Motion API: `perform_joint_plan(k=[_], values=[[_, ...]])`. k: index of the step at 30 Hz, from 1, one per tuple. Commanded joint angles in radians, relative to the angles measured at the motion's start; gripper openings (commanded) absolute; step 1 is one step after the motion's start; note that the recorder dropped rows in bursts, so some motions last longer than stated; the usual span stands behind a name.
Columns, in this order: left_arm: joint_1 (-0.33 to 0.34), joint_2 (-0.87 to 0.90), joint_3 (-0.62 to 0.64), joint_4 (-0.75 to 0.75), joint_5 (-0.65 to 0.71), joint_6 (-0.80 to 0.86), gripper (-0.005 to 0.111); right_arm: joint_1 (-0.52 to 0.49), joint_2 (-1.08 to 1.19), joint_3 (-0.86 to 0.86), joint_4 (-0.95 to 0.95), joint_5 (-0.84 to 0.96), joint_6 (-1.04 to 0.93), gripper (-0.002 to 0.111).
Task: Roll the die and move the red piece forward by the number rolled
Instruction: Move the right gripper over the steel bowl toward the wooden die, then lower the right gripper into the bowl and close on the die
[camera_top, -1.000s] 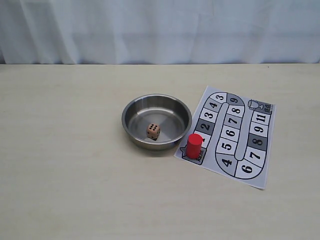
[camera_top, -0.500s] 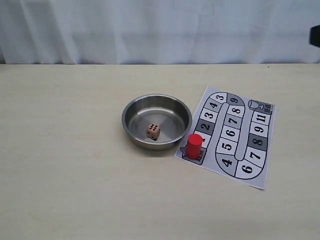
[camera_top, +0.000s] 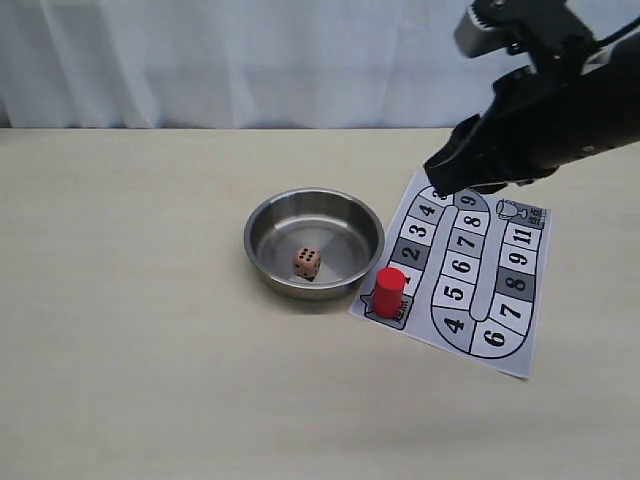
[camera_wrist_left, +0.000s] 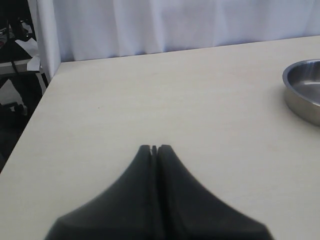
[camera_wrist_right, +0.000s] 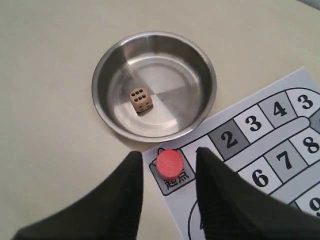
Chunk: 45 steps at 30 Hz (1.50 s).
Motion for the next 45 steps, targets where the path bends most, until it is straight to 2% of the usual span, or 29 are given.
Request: perform_joint_plan(k=[1, 6, 12, 15, 17, 21, 25, 34, 45], values=[[-0.002, 0.000, 0.002, -0.005, -0.010, -0.004, 0.000, 0.080, 0.098, -0.065, -0.072, 0.014, 0.067, 0.034], [-0.002, 0.000, 0.002, -0.005, -0.010, -0.004, 0.000, 0.112, 0.241, -0.180, -0.043, 0.012, 0.123, 0.034], [-0.002, 0.000, 0.002, -0.005, -0.010, -0.004, 0.000, 0.112, 0.400, -0.255, -0.022, -0.078, 0.178, 0.034], [-0.002, 0.000, 0.002, -0.005, -0.010, -0.004, 0.000, 0.112, 0.460, -0.271, -0.022, -0.082, 0.187, 0.051], [-0.002, 0.000, 0.002, -0.005, -0.010, -0.004, 0.000, 0.112, 0.486, -0.298, -0.022, -0.051, 0.219, 0.055], [-0.002, 0.000, 0.002, -0.005, -0.010, -0.004, 0.000, 0.112, 0.597, -0.428, -0.025, 0.078, 0.354, 0.055], [-0.002, 0.000, 0.002, -0.005, -0.010, -0.004, 0.000, 0.136, 0.664, -0.490, -0.025, 0.103, 0.392, 0.055], [-0.002, 0.000, 0.002, -0.005, -0.010, -0.004, 0.000, 0.181, 0.735, -0.513, -0.023, -0.089, 0.419, 0.055], [-0.002, 0.000, 0.002, -0.005, -0.010, -0.004, 0.000, 0.181, 0.797, -0.511, -0.056, -0.115, 0.441, 0.055]])
